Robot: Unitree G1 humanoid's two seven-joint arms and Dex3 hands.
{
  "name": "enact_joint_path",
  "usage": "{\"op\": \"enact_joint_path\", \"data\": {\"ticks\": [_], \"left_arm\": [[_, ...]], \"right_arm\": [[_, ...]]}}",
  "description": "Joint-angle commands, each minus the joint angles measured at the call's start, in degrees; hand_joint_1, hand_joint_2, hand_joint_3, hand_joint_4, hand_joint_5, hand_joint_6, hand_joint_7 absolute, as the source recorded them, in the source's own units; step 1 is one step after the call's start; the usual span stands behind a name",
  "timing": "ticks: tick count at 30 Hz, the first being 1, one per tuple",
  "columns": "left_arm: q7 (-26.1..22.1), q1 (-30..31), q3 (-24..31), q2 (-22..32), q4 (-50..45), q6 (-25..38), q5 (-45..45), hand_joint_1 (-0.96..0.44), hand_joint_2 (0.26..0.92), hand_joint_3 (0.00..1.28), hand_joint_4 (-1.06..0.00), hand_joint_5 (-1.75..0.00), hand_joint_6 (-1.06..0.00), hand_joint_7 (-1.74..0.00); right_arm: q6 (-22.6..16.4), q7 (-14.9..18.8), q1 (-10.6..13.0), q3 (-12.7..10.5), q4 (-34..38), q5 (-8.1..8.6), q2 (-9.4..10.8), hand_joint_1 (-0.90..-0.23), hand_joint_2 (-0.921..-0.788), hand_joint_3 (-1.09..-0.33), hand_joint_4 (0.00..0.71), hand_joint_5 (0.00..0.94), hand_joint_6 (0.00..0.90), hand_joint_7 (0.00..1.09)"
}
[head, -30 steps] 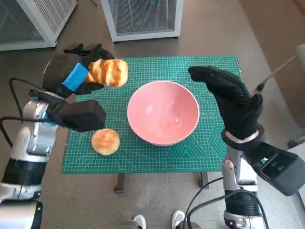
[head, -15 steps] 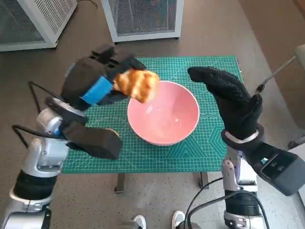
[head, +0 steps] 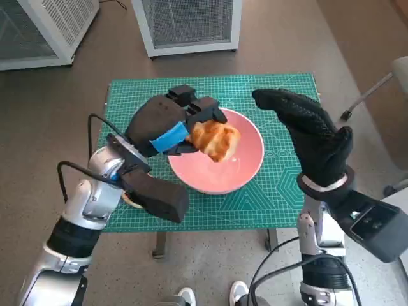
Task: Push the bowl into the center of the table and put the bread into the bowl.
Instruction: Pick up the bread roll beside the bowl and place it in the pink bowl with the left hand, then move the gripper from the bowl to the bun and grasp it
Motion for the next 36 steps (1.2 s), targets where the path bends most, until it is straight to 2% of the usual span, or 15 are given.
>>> {"op": "enact_joint_path", "data": {"ticks": [1, 4, 7, 11, 21, 29, 36], "left_arm": [[-2.1, -0.4, -1.1, 0.1, -1.2, 1.9, 2.6, -0.22, 0.899, 0.06, -0.42, -0.23, -0.4, -0.5], [-2.0, 0.1, -1.2, 0.7, -1.8, 1.9, 3.8, -0.28, 0.901, 0.02, -0.42, -0.08, -0.41, -0.35], [-1.9, 0.5, -1.1, 1.1, -2.2, 1.4, 4.4, -0.33, 0.902, 0.01, -0.4, -0.03, -0.41, -0.28], [-3.2, 1.1, -0.5, 1.4, -2.8, 1.7, 3.1, -0.38, 0.905, 0.01, -0.34, -0.01, -0.38, -0.23], [-10.2, 4.8, 3.4, 2.9, -9.7, 5.6, -2.6, -0.42, 0.919, 0.01, -0.2, 0.0, -0.25, -0.13], [-11.5, 9.9, 8.4, 6.0, -17.0, 5.9, -4.5, -0.44, 0.915, 0.0, -0.2, -0.01, -0.26, -0.11], [-14.7, 16.9, 15.3, 8.8, -26.6, 10.5, -8.5, -0.41, 0.899, 0.0, -0.23, -0.02, -0.33, -0.12]], "right_arm": [[1.4, -0.5, 2.1, -0.3, -0.7, 0.41, -0.4, -0.401, -0.921, -0.496, 0.477, 0.026, 0.046, 0.83], [1.9, -0.6, 2.6, -0.4, -1.4, 0.55, -0.4, -0.404, -0.921, -0.491, 0.478, 0.026, 0.05, 0.82], [2.2, -0.8, 3.0, -0.5, -1.9, 0.51, -0.4, -0.405, -0.921, -0.489, 0.479, 0.026, 0.054, 0.82], [2.6, -1.3, 3.3, -0.3, -2.5, 0.18, -0.1, -0.402, -0.921, -0.489, 0.479, 0.025, 0.057, 0.81], [4.0, -2.7, 4.0, 0.5, -4.9, -0.56, 0.2, -0.398, -0.921, -0.49, 0.48, 0.025, 0.063, 0.8], [4.8, -3.7, 4.5, 1.4, -6.5, -1.04, 0.3, -0.396, -0.921, -0.495, 0.484, 0.026, 0.071, 0.8], [5.9, -4.5, 5.0, 1.8, -8.1, -1.21, 0.1, -0.401, -0.921, -0.501, 0.494, 0.031, 0.082, 0.82]]}}
